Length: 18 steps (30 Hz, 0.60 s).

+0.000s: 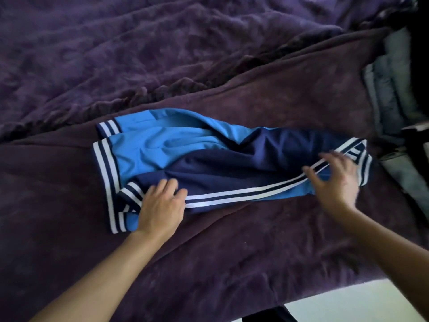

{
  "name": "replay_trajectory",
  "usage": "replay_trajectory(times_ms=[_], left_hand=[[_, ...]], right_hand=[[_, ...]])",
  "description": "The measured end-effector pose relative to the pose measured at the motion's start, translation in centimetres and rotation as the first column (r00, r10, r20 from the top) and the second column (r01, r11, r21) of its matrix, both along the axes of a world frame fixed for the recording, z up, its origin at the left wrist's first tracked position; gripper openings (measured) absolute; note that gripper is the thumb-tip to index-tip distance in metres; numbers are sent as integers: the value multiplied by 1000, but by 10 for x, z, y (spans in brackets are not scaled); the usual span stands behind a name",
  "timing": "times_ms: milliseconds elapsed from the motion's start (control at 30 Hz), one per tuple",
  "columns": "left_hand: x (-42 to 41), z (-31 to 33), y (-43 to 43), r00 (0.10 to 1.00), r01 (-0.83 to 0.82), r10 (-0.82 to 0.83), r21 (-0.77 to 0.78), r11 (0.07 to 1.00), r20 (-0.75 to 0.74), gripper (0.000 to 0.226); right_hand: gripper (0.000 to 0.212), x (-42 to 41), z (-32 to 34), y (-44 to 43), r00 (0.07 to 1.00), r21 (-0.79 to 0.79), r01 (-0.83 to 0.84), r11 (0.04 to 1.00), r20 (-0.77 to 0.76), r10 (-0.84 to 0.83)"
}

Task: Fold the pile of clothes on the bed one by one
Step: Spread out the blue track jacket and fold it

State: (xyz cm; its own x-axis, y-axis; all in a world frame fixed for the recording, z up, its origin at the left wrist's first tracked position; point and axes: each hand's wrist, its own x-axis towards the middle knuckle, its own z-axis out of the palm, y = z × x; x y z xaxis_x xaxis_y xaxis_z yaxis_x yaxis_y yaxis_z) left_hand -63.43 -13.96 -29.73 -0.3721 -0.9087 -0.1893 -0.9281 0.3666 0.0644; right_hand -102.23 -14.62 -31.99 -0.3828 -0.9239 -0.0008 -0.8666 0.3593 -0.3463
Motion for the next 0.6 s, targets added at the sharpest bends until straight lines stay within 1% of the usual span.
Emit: replay_trajectory(times_ms=[33,67,100,133,167,200,233,267,300,333,400,467,533,567,600], left_hand=[[-9,-5,-8,999,49,-49,-2,999,4,20],[-17,-12,-13,997,66,-69,71,995,33,32],[-22,-21,-14,994,67,-81,183,981,70,44],[-25,-32,-14,991,42,-76,281,959,110,51],[-27,-42,-13,988,7,-62,362,932,141,53],[-29,-51,-12,985,-20,-54,416,909,165,55],[-30,-57,-13,985,-35,-44,438,898,167,57],[-32,-60,-14,986,-39,-37,446,894,161,59],[-32,-60,-16,987,-42,-32,450,892,156,60],[-32,-58,-18,988,-42,-30,456,889,149,59],[-28,-49,-21,988,-38,-32,443,896,149,58],[-22,-35,-23,985,-51,-13,363,930,170,54],[-13,-16,-23,987,-88,51,247,965,155,45],[-7,-8,-20,988,-111,90,177,978,123,38],[2,-3,-16,987,-137,127,110,984,94,31]], right_hand=[[68,-20,4,-7,983,42,181,983,-1,-181],[84,-38,5,-14,929,113,363,925,34,-368],[98,-54,5,-20,839,186,506,842,122,-531],[104,-66,4,-26,725,241,590,771,262,-637],[98,-73,4,-31,603,283,622,730,422,-677],[83,-75,4,-34,503,325,612,721,543,-673],[64,-75,7,-36,450,357,579,733,609,-653],[46,-72,12,-38,426,371,544,752,651,-629],[31,-67,21,-39,426,357,518,777,681,-596],[23,-60,32,-39,450,311,492,813,709,-543],[24,-41,63,-42,550,151,412,898,745,-378],[27,-5,101,-47,641,-8,303,953,742,-197],[31,45,129,-50,719,-140,172,975,694,-27],[33,73,136,-52,742,-187,103,977,669,49],[33,104,137,-54,744,-203,33,979,659,112]])
